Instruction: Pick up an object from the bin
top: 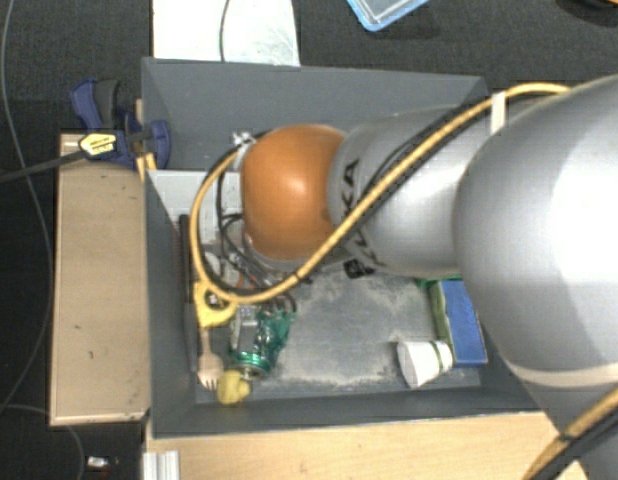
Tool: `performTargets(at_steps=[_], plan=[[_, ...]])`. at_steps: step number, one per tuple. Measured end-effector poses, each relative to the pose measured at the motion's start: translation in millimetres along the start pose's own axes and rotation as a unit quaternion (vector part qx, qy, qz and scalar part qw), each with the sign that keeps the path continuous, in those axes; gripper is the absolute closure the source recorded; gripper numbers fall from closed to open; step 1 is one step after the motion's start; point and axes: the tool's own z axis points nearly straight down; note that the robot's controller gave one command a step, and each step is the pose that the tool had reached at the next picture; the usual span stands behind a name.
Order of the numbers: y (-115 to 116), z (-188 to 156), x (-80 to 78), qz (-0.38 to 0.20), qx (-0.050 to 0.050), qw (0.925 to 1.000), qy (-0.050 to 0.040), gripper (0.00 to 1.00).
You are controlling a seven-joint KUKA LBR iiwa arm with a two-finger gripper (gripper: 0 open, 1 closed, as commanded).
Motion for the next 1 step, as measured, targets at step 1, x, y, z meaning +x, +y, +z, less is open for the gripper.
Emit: performTargets(at_steps=[1], plan=[[-1.1, -4.4, -2.3, 0.003, -0.001, 1.0000, -0.0037, 0.00]])
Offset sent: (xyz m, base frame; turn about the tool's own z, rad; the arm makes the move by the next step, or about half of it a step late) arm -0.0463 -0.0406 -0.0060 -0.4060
